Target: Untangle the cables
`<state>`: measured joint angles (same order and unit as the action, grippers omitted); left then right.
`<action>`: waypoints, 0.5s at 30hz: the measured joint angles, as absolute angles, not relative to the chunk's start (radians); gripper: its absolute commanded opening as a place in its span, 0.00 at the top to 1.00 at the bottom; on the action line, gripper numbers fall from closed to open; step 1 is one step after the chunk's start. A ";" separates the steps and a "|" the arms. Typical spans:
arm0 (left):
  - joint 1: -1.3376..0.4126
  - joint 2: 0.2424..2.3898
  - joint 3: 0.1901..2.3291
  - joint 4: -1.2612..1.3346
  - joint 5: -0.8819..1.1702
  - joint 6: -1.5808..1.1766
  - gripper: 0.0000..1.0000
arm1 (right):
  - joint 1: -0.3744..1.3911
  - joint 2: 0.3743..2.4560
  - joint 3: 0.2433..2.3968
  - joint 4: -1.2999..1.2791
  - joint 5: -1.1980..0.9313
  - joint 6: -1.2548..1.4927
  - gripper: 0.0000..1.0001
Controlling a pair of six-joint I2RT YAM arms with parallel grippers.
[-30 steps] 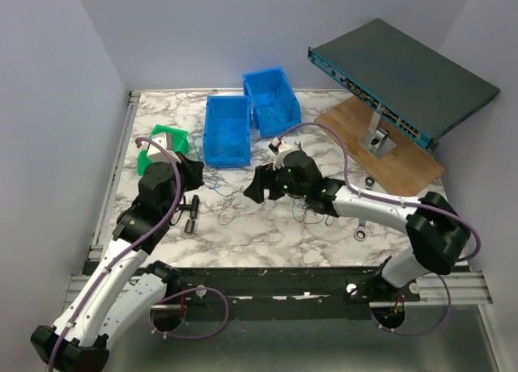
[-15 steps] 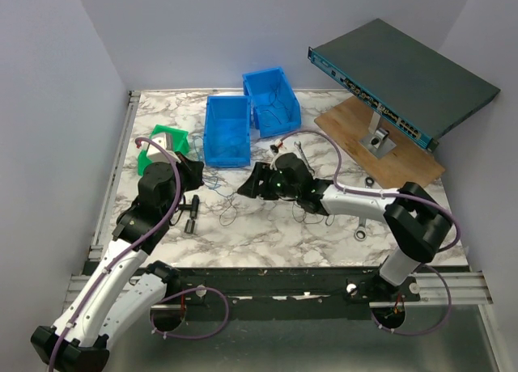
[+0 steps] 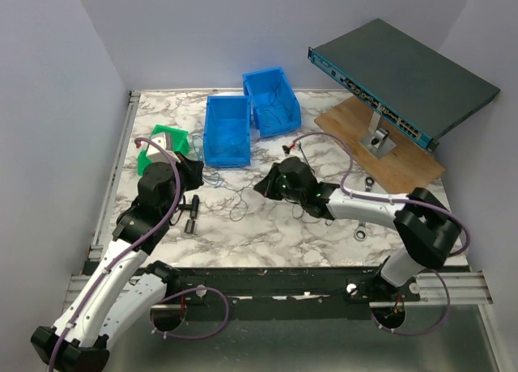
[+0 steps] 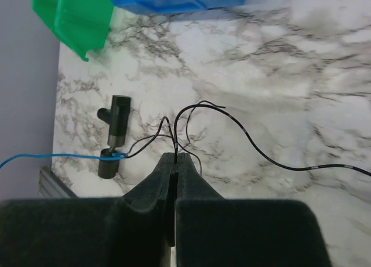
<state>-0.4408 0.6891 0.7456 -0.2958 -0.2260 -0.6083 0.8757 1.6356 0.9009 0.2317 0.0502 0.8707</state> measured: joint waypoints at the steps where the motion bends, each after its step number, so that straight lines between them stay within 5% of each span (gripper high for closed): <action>1: -0.441 0.689 0.745 -0.294 -0.227 -0.607 1.00 | 0.875 1.613 0.887 0.218 0.086 0.869 0.99; 15: -0.441 0.744 0.740 -0.276 -0.239 -0.606 1.00 | 0.706 1.054 0.503 -0.089 0.631 0.876 0.99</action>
